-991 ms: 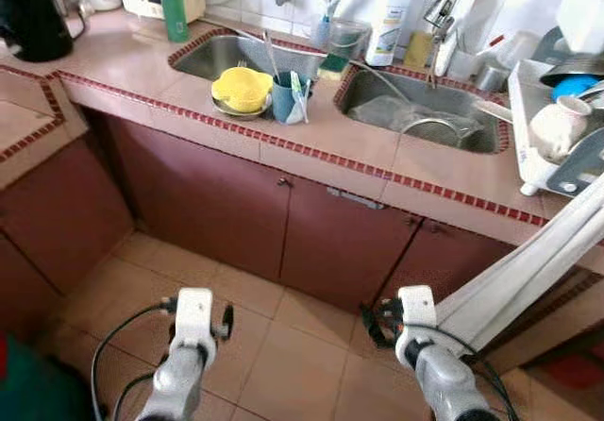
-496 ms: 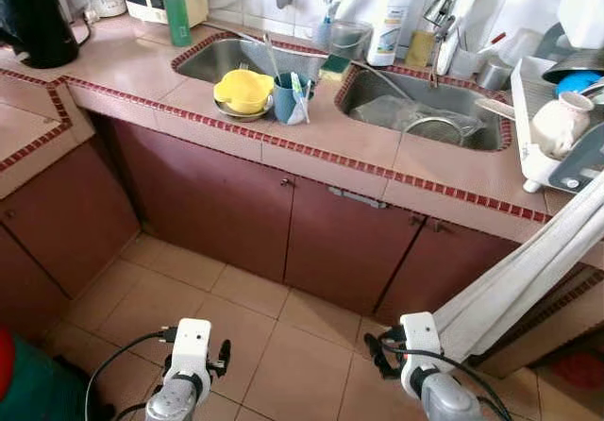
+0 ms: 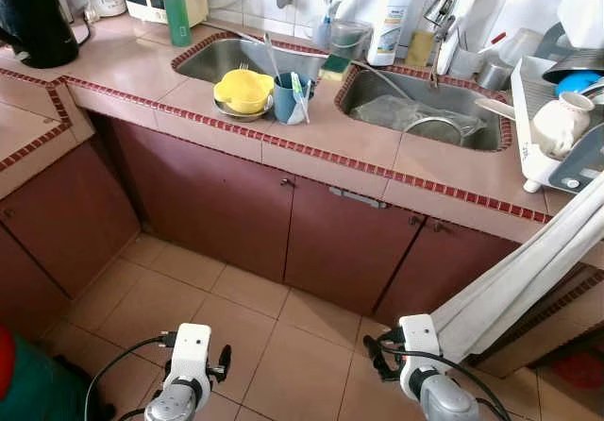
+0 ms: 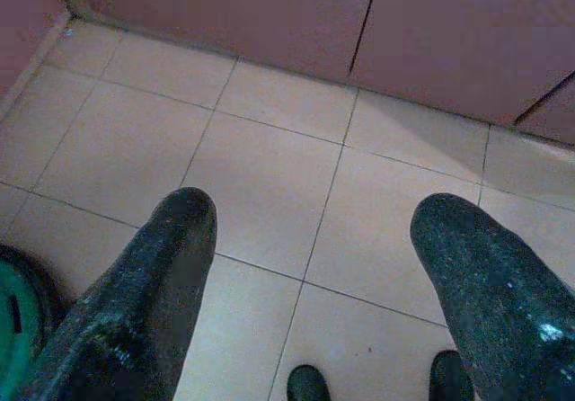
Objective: Kitchen organization
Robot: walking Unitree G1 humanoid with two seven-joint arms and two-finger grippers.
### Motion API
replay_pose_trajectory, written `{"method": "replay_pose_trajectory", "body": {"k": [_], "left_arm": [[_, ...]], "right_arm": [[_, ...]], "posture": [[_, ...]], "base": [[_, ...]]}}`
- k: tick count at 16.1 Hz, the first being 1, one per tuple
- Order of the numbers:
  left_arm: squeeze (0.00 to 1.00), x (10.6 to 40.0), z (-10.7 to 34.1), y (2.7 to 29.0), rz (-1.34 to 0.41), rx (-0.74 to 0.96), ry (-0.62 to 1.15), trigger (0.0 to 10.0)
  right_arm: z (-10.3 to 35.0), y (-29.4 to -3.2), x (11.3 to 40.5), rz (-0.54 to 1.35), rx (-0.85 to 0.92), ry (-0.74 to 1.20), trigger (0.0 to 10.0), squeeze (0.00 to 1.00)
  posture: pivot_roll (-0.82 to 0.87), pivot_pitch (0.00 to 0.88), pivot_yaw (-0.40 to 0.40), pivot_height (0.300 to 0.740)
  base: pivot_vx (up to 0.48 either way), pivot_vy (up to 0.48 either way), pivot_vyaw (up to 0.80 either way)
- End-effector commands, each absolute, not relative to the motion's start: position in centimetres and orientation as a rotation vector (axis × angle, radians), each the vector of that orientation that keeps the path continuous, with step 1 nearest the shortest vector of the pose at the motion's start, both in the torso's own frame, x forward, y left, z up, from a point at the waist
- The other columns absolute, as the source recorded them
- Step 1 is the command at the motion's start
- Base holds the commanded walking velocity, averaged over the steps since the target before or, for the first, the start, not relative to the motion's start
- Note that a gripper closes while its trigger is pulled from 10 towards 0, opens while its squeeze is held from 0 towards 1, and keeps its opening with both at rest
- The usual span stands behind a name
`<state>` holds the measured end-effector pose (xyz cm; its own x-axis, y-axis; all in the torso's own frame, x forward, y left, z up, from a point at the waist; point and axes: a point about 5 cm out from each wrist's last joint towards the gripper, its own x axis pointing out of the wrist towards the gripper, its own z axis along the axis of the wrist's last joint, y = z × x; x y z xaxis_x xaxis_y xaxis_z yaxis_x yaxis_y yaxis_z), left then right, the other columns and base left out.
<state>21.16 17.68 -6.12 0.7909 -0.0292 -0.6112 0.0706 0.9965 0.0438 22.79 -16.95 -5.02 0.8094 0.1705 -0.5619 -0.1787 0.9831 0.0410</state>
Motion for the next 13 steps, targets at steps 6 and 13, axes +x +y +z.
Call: {"method": "replay_pose_trajectory", "body": {"k": [6,13], "left_arm": [[0.00,21.10,-6.28,17.58,-0.061,0.051,0.682,10.0],[0.00,21.02,-6.34,17.48,-0.057,0.031,0.685,10.0]], "right_arm": [[-4.77,-16.76,23.20,0.195,-0.021,0.589,10.0,0.00],[-4.82,-16.88,23.12,0.196,-0.024,0.593,10.0,0.00]], "posture": [[0.05,0.000,-0.066,0.732],[0.05,0.000,-0.069,0.732]], "base": [[0.000,0.000,0.00],[0.334,0.000,0.00]]}}
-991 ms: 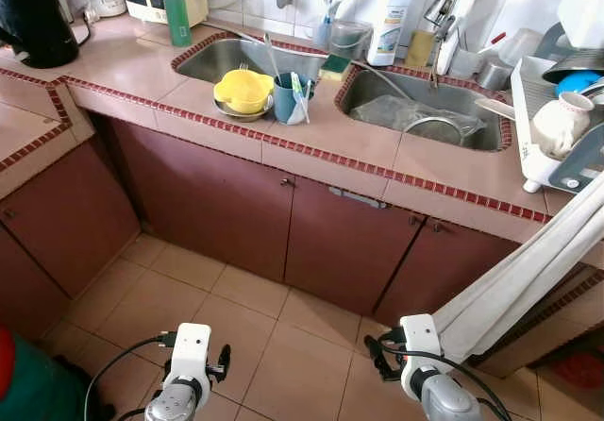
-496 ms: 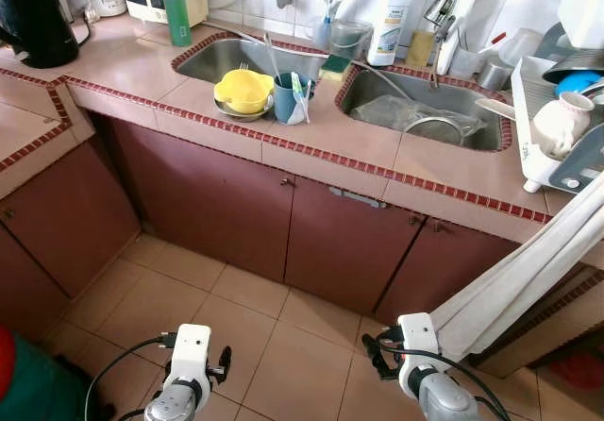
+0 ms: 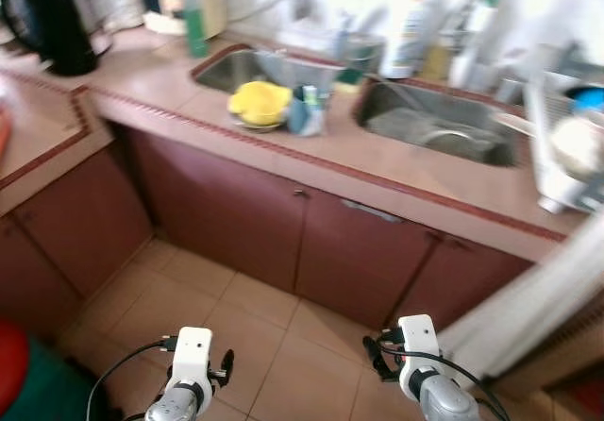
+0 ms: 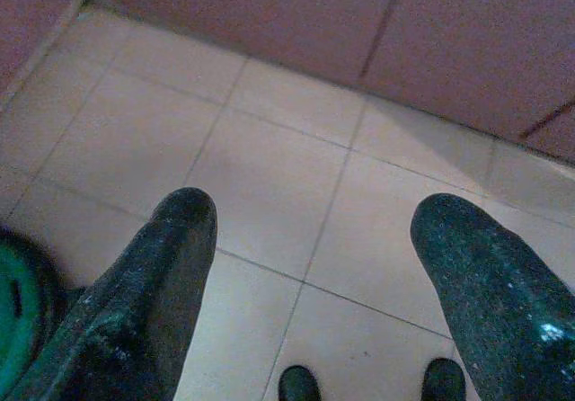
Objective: Kitchen organization
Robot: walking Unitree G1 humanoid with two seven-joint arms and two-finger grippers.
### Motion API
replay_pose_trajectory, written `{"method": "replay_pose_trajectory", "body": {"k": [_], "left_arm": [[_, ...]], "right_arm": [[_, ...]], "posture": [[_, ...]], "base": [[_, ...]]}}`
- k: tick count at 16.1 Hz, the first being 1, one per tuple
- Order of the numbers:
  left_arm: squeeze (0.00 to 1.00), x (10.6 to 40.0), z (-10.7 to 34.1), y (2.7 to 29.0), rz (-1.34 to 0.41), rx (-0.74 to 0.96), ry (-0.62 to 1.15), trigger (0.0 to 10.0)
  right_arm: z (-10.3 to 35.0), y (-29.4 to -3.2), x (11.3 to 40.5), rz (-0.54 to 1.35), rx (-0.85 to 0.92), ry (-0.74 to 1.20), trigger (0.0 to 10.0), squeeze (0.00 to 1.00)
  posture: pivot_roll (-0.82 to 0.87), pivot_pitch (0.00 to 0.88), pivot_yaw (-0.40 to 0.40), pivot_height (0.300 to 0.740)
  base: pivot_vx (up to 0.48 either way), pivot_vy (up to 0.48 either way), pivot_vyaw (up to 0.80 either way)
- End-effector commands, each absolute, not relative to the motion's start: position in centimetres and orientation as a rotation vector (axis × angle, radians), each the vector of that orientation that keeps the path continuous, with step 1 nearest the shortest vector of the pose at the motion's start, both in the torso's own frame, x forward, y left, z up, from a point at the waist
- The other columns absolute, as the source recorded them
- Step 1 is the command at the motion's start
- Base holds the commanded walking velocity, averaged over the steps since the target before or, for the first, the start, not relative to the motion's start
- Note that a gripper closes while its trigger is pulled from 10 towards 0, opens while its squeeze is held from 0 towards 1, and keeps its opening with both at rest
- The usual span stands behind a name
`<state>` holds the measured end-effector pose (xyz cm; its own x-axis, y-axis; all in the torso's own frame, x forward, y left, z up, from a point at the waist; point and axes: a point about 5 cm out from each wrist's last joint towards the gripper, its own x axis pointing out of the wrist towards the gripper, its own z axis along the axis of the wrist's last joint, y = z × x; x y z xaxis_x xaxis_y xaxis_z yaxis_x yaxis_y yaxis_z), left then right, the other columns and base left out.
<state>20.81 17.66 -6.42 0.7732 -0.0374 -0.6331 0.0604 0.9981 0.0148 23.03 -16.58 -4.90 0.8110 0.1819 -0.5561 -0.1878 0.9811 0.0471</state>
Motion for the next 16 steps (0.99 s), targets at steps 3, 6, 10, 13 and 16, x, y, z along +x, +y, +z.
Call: {"method": "replay_pose_trajectory", "body": {"k": [3,6,10,13,16], "left_arm": [[0.00,21.11,-6.29,17.42,-0.057,0.030,0.682,10.0],[0.00,21.08,-6.31,17.37,-0.058,0.029,0.682,10.0],[0.00,21.24,-6.20,17.10,-0.056,0.049,0.668,10.0],[0.00,21.33,-6.12,17.03,-0.064,0.053,0.661,10.0],[0.00,21.48,-5.96,17.09,-0.071,0.058,0.644,10.0]], "right_arm": [[-4.81,-16.88,23.12,0.198,-0.027,0.593,10.0,0.00],[-4.86,-16.89,23.04,0.203,-0.030,0.595,10.0,0.00],[-4.85,-17.06,23.00,0.209,-0.036,0.595,10.0,0.00],[-4.91,-17.14,22.90,0.209,-0.037,0.599,10.0,0.00],[-4.91,-17.12,22.86,0.214,-0.033,0.597,10.0,0.00]], "posture": [[0.05,0.000,-0.070,0.732],[0.05,0.000,-0.075,0.732],[0.05,0.000,-0.077,0.732],[0.05,0.000,-0.077,0.732],[0.05,0.000,-0.077,0.732]], "base": [[0.445,0.000,0.00],[0.480,0.000,0.00],[0.080,0.000,0.00],[0.000,0.000,0.00],[0.000,0.000,0.00]]}}
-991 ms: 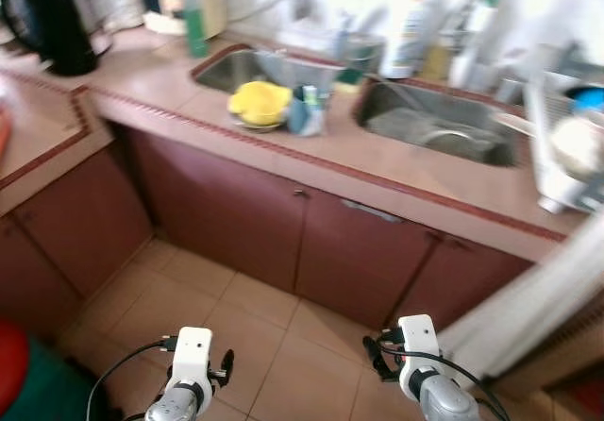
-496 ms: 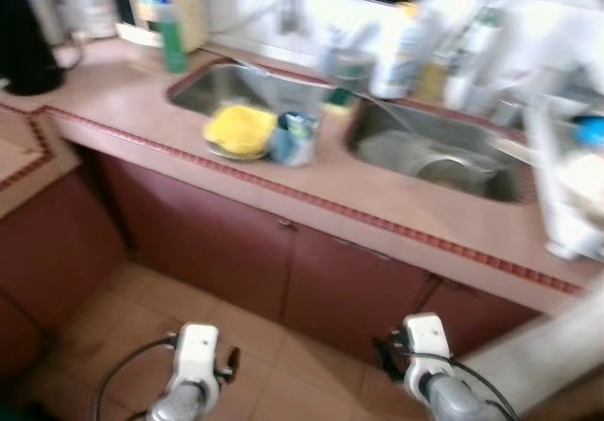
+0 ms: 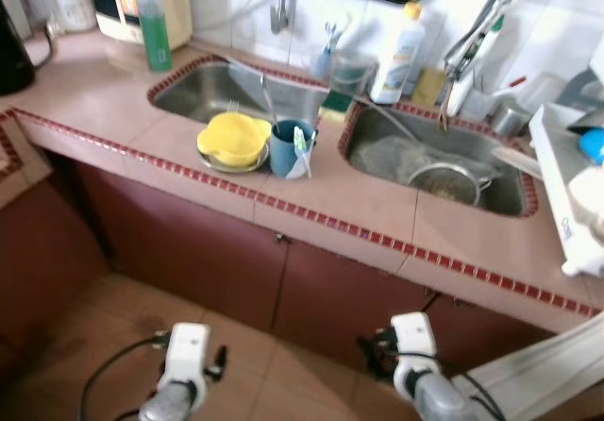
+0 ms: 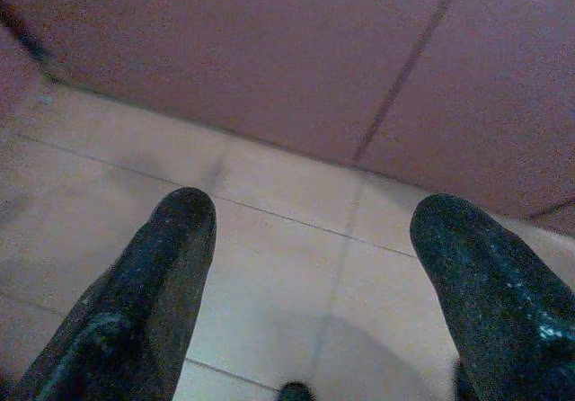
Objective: Kitchen organization
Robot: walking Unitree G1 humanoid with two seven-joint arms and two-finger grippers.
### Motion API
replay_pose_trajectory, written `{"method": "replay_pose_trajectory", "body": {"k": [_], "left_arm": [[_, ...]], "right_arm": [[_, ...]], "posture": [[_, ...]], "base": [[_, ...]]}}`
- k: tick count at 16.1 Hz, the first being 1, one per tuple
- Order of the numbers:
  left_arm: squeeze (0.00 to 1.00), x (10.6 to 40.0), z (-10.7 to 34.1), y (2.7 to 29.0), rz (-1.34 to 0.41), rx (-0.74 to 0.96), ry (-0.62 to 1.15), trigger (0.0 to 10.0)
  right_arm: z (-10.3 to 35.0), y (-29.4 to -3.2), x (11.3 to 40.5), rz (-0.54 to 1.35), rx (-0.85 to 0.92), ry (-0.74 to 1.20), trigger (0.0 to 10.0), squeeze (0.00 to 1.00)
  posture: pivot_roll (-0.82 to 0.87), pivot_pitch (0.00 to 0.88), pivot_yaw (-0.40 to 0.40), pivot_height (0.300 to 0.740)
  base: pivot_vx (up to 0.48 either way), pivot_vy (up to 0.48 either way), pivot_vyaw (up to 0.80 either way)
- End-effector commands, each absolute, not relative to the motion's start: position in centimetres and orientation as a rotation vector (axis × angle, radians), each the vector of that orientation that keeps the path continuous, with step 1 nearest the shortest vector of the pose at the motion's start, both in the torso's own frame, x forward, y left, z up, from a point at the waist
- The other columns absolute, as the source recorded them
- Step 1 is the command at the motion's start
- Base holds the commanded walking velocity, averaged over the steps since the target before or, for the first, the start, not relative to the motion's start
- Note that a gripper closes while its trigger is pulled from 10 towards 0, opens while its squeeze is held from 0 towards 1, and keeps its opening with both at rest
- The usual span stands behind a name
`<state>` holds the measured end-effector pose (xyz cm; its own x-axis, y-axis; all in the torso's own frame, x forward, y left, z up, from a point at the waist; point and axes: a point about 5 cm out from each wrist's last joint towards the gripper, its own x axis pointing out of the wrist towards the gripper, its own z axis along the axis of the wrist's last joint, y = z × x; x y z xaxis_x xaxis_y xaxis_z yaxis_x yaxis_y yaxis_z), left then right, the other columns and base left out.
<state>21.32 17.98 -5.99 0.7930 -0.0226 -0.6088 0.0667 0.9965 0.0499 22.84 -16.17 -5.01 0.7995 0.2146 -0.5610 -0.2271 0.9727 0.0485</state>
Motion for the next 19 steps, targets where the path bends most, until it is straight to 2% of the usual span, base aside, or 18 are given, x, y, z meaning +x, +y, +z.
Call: {"method": "replay_pose_trajectory", "body": {"k": [1,4,16,19], "left_arm": [[0.00,21.59,-5.83,17.15,-0.080,0.048,0.633,10.0],[0.00,21.90,-5.59,17.49,-0.087,0.025,0.625,10.0],[0.00,21.76,-5.71,17.58,-0.101,0.033,0.639,10.0],[0.00,21.91,-5.58,17.55,-0.104,0.068,0.627,10.0]], "right_arm": [[-4.88,-17.06,22.87,0.218,-0.032,0.592,10.0,0.00],[-4.78,-16.94,23.03,0.220,-0.030,0.585,10.0,0.00],[-4.94,-16.56,22.80,0.213,-0.013,0.585,10.0,0.00],[-4.84,-16.54,22.88,0.217,-0.007,0.575,10.0,0.00]], "posture": [[0.05,0.000,-0.076,0.732],[0.05,0.000,-0.073,0.732],[0.05,0.000,-0.064,0.732],[0.05,0.000,-0.067,0.732]], "base": [[0.000,0.000,0.00],[0.000,0.000,0.00],[0.000,0.418,0.00],[0.000,0.000,0.00]]}}
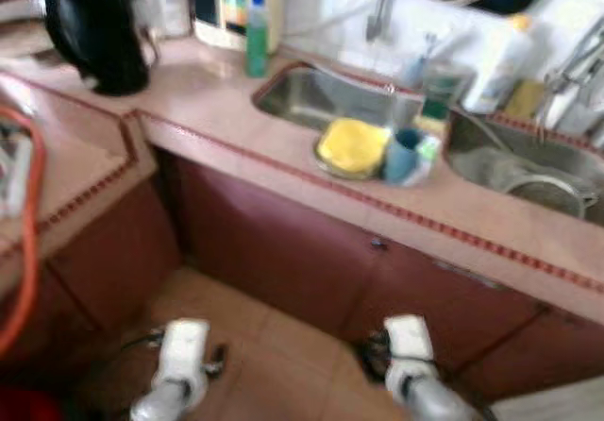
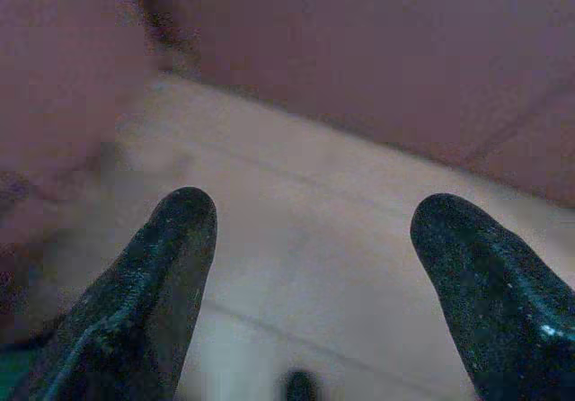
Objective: Kitchen organization
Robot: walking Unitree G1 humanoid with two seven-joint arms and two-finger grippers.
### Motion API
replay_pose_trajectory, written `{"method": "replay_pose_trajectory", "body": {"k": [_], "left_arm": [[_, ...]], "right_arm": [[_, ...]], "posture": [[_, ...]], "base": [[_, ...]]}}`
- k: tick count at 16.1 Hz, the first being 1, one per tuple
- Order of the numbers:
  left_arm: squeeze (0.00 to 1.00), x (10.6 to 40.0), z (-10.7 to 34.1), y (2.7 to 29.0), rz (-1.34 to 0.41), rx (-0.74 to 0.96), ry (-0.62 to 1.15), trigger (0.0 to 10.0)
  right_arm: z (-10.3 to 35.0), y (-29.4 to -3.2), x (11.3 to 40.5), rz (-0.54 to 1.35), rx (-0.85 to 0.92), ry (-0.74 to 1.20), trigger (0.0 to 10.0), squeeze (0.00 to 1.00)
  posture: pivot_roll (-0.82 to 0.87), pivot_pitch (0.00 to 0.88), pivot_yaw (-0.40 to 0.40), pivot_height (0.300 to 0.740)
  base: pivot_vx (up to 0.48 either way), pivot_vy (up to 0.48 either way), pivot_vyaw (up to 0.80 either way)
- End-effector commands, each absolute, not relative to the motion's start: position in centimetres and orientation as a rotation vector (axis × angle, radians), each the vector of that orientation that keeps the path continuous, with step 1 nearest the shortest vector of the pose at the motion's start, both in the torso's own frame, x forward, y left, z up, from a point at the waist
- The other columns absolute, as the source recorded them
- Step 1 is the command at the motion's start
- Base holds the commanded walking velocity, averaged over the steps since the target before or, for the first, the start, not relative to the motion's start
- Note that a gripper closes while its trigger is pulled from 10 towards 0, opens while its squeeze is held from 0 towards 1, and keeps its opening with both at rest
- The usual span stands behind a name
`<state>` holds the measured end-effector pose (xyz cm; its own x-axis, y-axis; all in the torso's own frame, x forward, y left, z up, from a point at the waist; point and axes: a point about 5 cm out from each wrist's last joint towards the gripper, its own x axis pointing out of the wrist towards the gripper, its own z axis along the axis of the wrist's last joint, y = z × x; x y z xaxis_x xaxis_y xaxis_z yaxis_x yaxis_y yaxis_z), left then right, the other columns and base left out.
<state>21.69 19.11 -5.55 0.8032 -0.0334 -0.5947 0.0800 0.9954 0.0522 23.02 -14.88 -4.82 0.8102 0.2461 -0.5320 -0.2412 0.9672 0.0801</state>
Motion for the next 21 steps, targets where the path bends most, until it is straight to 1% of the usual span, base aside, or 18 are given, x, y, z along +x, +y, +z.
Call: {"method": "replay_pose_trajectory", "body": {"k": [1,5,11,16,20,21], "left_arm": [[0.00,22.0,-5.5,17.5,-0.104,0.070,0.625,10.0],[0.00,22.3,-5.3,17.4,-0.113,0.076,0.607,10.0],[0.00,23.3,-4.5,17.1,-0.147,0.099,0.559,10.0],[0.00,23.7,-4.3,16.8,-0.158,0.091,0.540,10.0],[0.00,23.8,-4.4,16.8,-0.112,0.096,0.562,10.0],[0.00,24.1,-4.2,16.9,-0.100,0.096,0.557,10.0]], "right_arm": [[-4.7,-16.5,23.0,0.221,-0.007,0.567,10.0,0.00],[-4.6,-16.4,23.3,0.227,-0.014,0.571,10.0,0.00],[-4.0,-16.4,24.1,0.236,-0.015,0.544,10.0,0.00],[-3.9,-16.3,24.2,0.243,-0.016,0.538,10.0,0.00],[-3.9,-16.2,24.2,0.244,-0.014,0.535,10.0,0.00],[-3.7,-16.2,24.4,0.249,-0.019,0.520,10.0,0.00]], "posture": [[0.05,0.000,-0.068,0.732],[0.05,0.000,-0.073,0.732],[0.05,0.000,-0.076,0.732],[0.04,0.000,-0.074,0.732],[0.04,0.000,-0.075,0.732],[0.04,0.000,-0.075,0.732]], "base": [[0.000,0.000,0.00],[0.000,0.000,0.00],[0.000,0.000,-0.68],[0.000,-0.469,-0.65],[0.000,0.000,-0.58],[0.000,0.000,0.00]]}}
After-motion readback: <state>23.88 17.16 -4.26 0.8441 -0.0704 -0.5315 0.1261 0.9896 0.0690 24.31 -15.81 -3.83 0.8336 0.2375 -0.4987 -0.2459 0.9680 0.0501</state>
